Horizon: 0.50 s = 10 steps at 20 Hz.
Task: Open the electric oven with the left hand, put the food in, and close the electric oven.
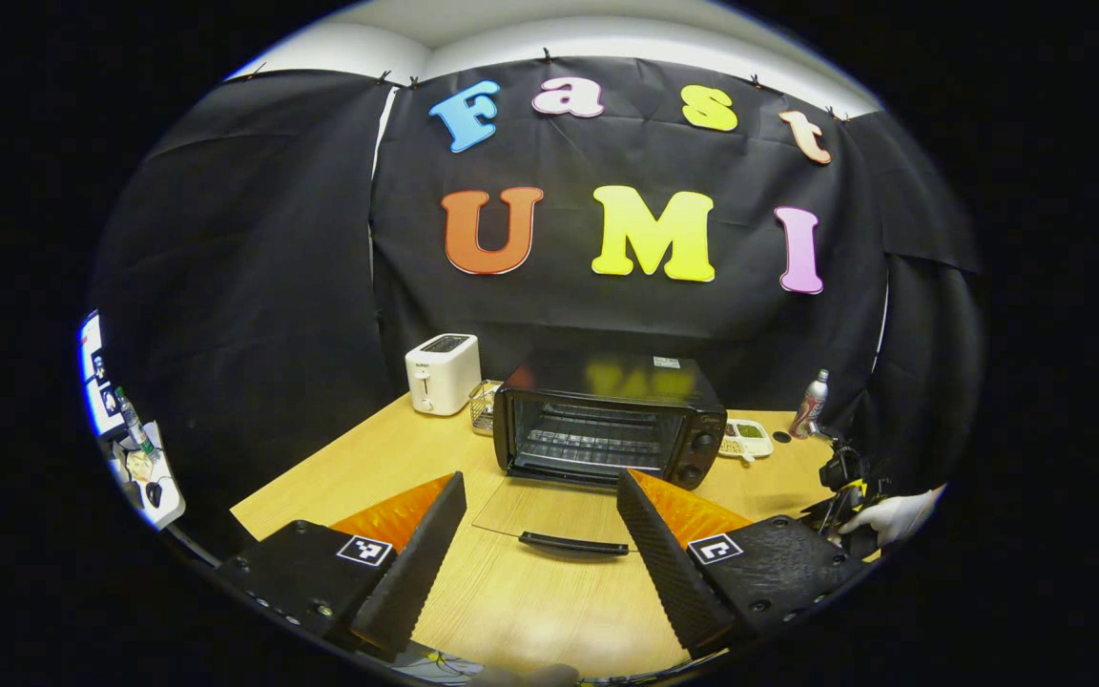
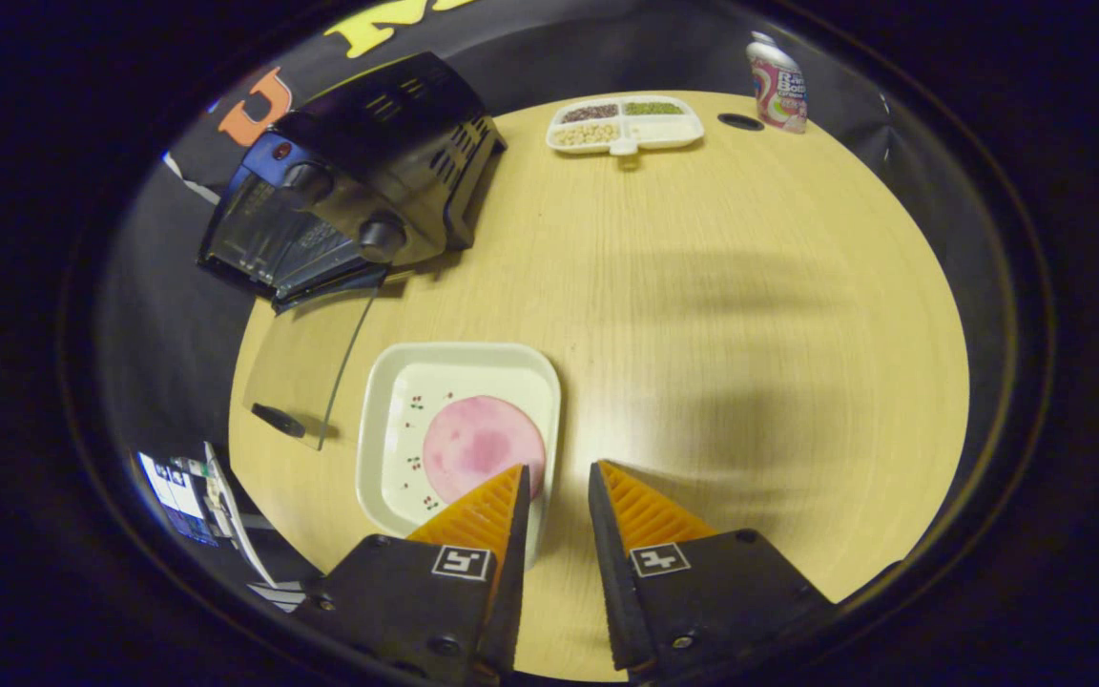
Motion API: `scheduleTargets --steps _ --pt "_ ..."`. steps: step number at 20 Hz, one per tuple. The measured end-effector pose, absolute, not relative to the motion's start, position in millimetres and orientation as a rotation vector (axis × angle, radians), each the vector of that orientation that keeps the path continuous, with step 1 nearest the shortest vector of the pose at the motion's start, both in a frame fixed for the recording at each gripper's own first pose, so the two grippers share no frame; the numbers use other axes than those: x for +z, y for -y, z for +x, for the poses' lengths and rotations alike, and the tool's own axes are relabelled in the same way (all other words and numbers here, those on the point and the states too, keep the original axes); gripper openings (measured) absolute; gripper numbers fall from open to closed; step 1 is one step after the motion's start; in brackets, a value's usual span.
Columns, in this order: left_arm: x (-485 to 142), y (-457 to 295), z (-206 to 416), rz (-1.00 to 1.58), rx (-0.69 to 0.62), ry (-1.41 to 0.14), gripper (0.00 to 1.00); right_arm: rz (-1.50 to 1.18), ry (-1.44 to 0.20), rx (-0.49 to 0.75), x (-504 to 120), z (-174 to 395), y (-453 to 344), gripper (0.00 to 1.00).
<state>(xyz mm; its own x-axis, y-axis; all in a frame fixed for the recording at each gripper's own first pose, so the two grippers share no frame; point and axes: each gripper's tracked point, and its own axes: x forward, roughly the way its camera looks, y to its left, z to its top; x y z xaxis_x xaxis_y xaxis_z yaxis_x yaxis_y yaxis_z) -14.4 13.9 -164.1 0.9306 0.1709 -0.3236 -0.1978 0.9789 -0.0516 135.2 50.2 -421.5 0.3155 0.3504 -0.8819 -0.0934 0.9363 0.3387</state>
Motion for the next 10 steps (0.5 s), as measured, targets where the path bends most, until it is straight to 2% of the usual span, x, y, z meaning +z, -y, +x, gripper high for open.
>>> scheduleTargets --steps 1,2,3,4,5,6,7,8,9,10 --pt "-163 -17 -14 -0.082 0.188 -0.327 0.96 0.233 -1.236 0.288 -419 136 -50 0.39" --pt "-163 -19 -13 -0.083 0.187 -0.324 0.96 0.217 -1.262 0.278 -421 136 -50 0.38" --pt "-163 -21 -12 -0.088 0.182 -0.322 0.96 0.196 -1.287 0.271 -422 136 -48 0.28" --pt "-164 -23 -12 -0.091 0.180 -0.324 0.96 0.190 -1.312 0.256 -424 137 -47 0.25" --pt "-166 -27 -11 -0.094 0.181 -0.324 0.97 0.185 -1.341 0.239 -424 139 -45 0.29" --pt "-169 -30 -7 -0.103 0.177 -0.328 0.96 0.203 -1.365 0.230 -425 140 -47 0.22" --pt "-172 -31 -7 -0.112 0.174 -0.333 0.96 0.228 -1.384 0.221 -422 141 -49 0.11" --pt "-175 -33 -6 -0.117 0.170 -0.339 0.96 0.253 -1.404 0.225 -423 139 -50 0.09" --pt "-176 -33 -5 -0.119 0.167 -0.342 0.96 0.277 -1.421 0.234 -422 138 -51 0.02" --pt "-178 -33 -4 -0.122 0.162 -0.339 0.96 0.304 -1.430 0.248 -423 137 -51 0.02"
